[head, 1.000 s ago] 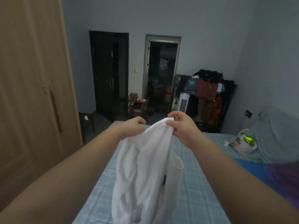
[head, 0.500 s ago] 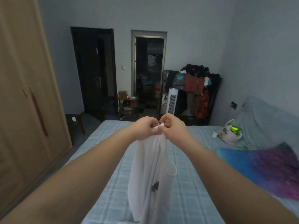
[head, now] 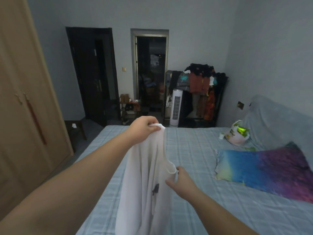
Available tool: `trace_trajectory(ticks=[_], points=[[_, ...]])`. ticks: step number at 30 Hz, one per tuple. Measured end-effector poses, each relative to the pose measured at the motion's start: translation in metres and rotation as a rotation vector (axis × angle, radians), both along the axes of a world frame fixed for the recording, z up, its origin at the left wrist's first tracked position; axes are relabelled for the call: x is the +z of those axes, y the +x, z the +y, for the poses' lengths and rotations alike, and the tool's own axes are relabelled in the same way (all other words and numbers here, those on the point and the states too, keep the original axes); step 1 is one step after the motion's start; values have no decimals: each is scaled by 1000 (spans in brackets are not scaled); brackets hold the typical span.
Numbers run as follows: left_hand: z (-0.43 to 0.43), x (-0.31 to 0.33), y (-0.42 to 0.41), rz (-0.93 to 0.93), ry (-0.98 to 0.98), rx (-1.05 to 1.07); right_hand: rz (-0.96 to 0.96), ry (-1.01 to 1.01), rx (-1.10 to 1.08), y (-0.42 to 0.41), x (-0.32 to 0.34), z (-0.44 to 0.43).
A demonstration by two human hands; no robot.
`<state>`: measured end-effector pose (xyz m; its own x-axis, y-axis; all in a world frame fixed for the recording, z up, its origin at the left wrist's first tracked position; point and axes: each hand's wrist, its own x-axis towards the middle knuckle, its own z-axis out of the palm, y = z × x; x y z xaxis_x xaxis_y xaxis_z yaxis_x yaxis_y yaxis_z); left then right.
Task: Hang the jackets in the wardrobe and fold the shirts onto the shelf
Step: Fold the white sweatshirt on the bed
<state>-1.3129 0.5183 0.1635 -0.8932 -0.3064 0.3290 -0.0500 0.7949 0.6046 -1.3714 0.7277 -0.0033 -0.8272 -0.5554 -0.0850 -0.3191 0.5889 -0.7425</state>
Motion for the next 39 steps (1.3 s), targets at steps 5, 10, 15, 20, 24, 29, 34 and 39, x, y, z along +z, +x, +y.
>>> trace_trajectory(ticks=[5,10,15,20,24,29,34,39], points=[[7,12,15,9,-16,49,-49,-27,-8,-12,-11,-11],[-13,27,49,-28,-123,219,-116,-261,-58,-41,-5,9],[-28,13,95,-126,-246,348,36,-267,26,-83,24,19],[-19,2,122,-200,-292,435,1,-128,220,-96,52,18],[-18,1,143,-288,-321,426,-65,-223,251,-80,76,29],[-15,17,178,-290,-315,332,-62,-85,435,-54,133,61],[3,49,209,-225,-279,240,52,-88,353,-7,188,87],[14,67,258,-173,-268,171,205,-60,415,51,225,116]])
